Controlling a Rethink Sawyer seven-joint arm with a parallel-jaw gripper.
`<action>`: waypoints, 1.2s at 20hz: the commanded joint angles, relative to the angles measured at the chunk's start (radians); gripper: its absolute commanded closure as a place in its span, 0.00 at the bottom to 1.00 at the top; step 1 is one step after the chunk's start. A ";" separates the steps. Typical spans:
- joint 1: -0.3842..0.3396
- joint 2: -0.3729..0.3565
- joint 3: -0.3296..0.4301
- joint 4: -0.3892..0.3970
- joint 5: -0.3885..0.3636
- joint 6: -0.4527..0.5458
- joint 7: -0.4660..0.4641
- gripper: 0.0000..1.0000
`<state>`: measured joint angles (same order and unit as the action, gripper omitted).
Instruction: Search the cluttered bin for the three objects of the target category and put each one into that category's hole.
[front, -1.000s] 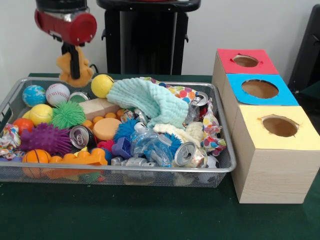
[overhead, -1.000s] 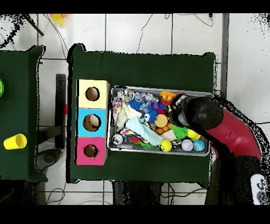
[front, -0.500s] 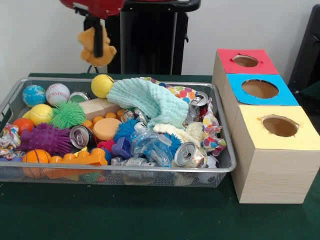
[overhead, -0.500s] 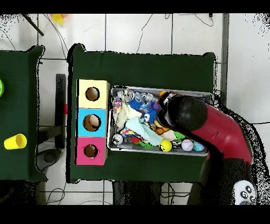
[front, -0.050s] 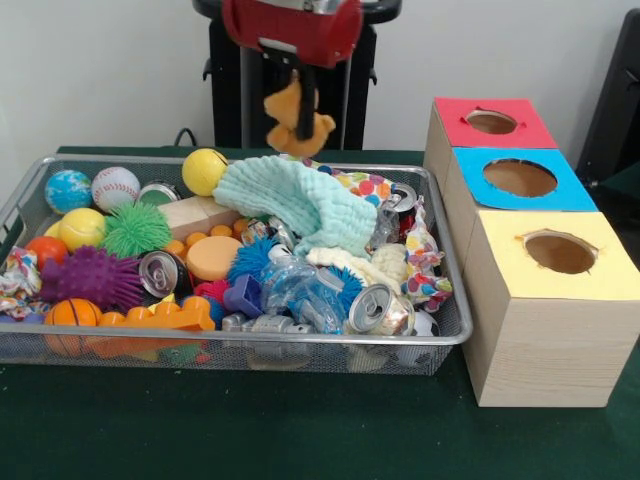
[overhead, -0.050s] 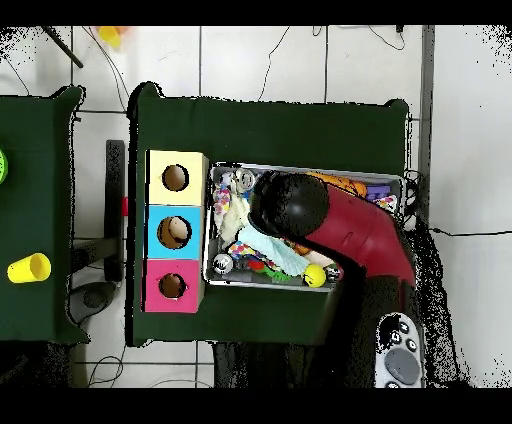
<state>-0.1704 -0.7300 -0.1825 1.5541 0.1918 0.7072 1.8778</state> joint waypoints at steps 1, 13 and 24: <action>0.014 0.069 0.055 0.049 0.085 0.018 0.280 1.00; 0.100 0.068 0.031 0.142 0.171 -0.046 0.299 1.00; 0.183 0.059 -0.013 0.138 0.245 -0.021 0.362 1.00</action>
<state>0.0021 -0.6945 -0.2058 1.6199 0.3734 0.7070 1.9083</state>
